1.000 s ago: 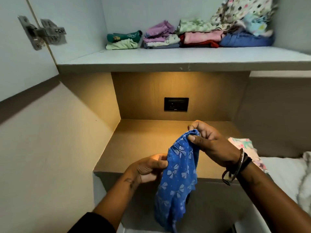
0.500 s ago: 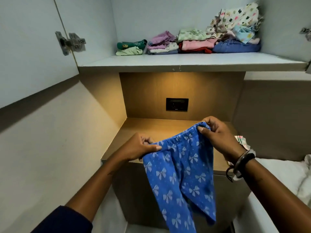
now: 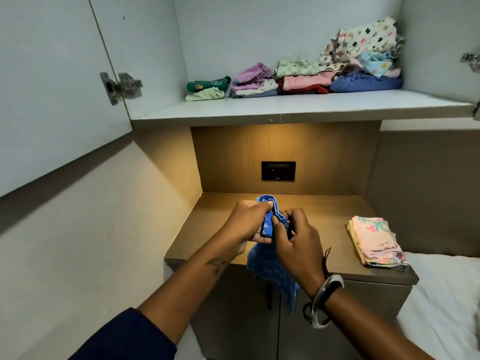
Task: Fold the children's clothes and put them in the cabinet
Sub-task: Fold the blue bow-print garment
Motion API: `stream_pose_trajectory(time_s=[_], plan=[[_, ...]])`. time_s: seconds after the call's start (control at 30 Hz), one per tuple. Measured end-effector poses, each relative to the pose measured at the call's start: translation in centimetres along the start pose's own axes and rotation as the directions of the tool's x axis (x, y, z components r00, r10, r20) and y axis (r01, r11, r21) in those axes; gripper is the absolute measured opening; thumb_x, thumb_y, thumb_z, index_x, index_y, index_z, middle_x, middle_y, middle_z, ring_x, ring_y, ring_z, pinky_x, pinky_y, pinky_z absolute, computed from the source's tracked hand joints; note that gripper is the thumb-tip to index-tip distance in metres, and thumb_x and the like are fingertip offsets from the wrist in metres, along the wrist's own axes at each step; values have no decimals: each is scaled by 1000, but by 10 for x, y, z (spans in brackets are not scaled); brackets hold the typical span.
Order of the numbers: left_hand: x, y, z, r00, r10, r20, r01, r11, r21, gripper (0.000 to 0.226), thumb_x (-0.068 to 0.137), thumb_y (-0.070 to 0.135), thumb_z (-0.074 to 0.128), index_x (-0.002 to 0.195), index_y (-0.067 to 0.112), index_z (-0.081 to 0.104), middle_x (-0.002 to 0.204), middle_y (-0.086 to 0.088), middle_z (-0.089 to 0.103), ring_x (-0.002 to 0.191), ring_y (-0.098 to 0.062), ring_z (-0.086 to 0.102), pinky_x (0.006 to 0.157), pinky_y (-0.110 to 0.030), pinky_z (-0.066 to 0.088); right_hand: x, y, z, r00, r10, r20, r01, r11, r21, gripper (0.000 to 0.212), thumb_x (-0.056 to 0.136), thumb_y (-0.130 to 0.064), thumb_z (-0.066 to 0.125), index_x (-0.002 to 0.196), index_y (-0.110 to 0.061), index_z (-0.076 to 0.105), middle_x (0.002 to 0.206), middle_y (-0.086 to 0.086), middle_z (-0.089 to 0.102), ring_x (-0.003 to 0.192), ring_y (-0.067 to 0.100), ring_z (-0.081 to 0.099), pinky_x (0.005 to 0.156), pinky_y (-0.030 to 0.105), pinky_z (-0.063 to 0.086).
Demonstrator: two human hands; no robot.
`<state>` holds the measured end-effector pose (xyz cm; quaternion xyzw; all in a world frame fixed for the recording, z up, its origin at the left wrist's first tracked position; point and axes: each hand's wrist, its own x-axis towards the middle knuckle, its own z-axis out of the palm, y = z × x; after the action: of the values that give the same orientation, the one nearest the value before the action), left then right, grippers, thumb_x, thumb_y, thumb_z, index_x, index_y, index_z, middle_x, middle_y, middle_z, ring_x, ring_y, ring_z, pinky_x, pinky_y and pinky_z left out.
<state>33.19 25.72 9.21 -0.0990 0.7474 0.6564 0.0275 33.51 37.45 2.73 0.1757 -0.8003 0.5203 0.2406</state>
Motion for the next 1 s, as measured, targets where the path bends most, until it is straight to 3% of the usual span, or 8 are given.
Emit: stream_pose_trajectory(time_s=[0.13,0.23,0.33,0.4,0.53,0.73,0.87,1.0], plan=[[0,3,-6,999,0,32,-1,1000,18,20,95,24,46,93,10,61,77,-12,59,62,-20,57,49,-25,46,1,2,-2,986,17,167,-37,992,119,33,84,-42,66,106,-24,48,93,-8,66,82,7,66,64,32,57],[5,6,-21,997,74,29,-78,980,184,19,90,20,47,92,9,62,87,-11,61,68,-21,60,57,-31,50,17,6,-6,964,133,228,-186,956,228,27,87,-21,67,108,-22,50,99,-5,67,93,9,67,76,29,57],[13,11,-41,900,432,58,-301,520,799,45,78,33,65,121,27,52,124,0,50,109,-16,48,89,-36,46,42,10,-13,905,188,381,-338,863,376,17,92,-5,57,105,-16,55,97,1,71,94,18,68,75,28,55],[21,18,-46,887,394,239,-382,337,860,77,74,41,74,139,32,35,147,1,30,134,-19,27,108,-42,30,55,9,-14,877,118,466,-348,825,445,16,93,-4,54,107,-11,56,98,4,72,91,19,68,74,27,53],[47,39,-59,900,187,393,-421,603,678,42,80,34,76,112,13,58,115,-7,64,107,-26,64,89,-46,56,70,5,-7,845,48,532,-361,786,502,22,94,-9,54,116,-7,54,101,6,70,91,18,68,72,23,53],[78,52,-73,819,175,547,-504,676,538,24,86,28,71,95,10,58,94,-9,69,82,-24,71,66,-34,55,70,39,-1,727,85,681,-514,725,458,76,65,-33,80,131,-15,45,123,10,65,111,30,63,89,38,54],[90,68,-84,799,229,556,-518,733,442,30,88,37,66,100,11,58,94,-9,72,82,-24,73,68,-35,57,42,77,22,621,192,760,-500,844,195,53,77,-20,79,123,-15,54,120,6,68,108,24,66,92,48,53],[103,79,-104,809,269,523,-500,782,371,34,89,35,64,106,6,60,96,-13,74,85,-30,73,73,-40,58,19,100,47,592,270,759,-554,821,140,30,86,-24,68,111,-9,66,110,7,72,101,24,68,84,35,56]])
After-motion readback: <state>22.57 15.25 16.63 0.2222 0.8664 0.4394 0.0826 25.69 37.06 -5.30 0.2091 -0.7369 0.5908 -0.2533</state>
